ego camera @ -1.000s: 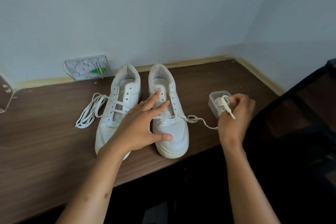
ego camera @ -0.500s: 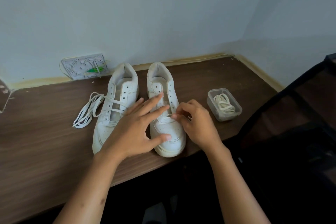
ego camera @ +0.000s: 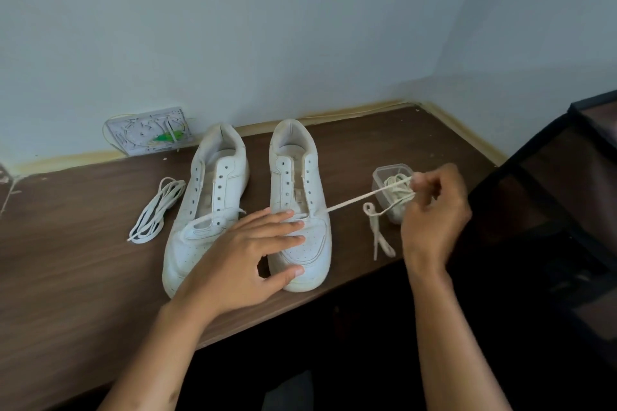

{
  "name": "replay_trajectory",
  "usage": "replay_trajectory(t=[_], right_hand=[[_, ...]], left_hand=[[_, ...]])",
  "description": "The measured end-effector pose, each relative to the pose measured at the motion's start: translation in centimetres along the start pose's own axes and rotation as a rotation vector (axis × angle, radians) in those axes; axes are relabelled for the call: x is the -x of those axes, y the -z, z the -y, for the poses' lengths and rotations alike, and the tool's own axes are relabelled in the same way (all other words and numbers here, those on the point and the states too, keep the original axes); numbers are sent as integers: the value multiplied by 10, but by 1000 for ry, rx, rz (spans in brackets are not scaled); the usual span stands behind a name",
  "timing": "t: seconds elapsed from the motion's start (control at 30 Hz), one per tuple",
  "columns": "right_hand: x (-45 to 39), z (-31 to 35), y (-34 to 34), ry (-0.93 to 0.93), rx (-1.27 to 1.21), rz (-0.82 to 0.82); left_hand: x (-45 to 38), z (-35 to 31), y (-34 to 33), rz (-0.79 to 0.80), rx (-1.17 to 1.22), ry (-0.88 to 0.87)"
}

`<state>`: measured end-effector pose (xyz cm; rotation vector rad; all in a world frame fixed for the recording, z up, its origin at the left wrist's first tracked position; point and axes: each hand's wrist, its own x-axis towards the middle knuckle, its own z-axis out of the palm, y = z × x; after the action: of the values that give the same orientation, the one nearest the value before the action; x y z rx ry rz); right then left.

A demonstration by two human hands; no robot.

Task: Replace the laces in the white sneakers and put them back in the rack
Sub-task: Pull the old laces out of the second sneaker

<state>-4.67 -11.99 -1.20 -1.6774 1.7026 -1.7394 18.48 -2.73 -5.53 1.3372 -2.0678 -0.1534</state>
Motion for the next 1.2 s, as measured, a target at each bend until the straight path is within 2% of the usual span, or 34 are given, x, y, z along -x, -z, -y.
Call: replay_trajectory(t=[0.1, 0.2, 0.27, 0.33, 0.47, 0.53, 0.63, 0.7, 0.8, 0.97, 1.2], right_hand=[[2, -1, -4, 37, 47, 104], [11, 1, -19, 150, -5, 438], [21, 2, -30, 215, 53, 674], [31, 4, -37, 214, 88, 769], [34, 8, -42, 248, 61, 704], [27, 7, -38, 176, 9, 541], [13, 1, -22, 74, -36, 207], [8, -2, -15, 27, 5, 105], [13, -2, -20, 99, 76, 192], [40, 10, -47, 275, 219, 617], [45, 14, -55, 289, 225, 707]], left_hand=[[2, -9, -6, 16, 36, -42], [4, -17, -16, 66, 50, -48], [5, -15, -19, 97, 57, -30], [5, -14, -20, 105, 29, -4], [3, -14, -21, 81, -18, -25], [3, -9, -21, 70, -12, -31], [4, 0, -16, 23, 12, 17], [4, 2, -14, -7, 24, 53], [4, 4, -17, -36, 31, 105], [3, 1, -23, -46, -27, 149], [-1, -3, -27, -134, -10, 252]])
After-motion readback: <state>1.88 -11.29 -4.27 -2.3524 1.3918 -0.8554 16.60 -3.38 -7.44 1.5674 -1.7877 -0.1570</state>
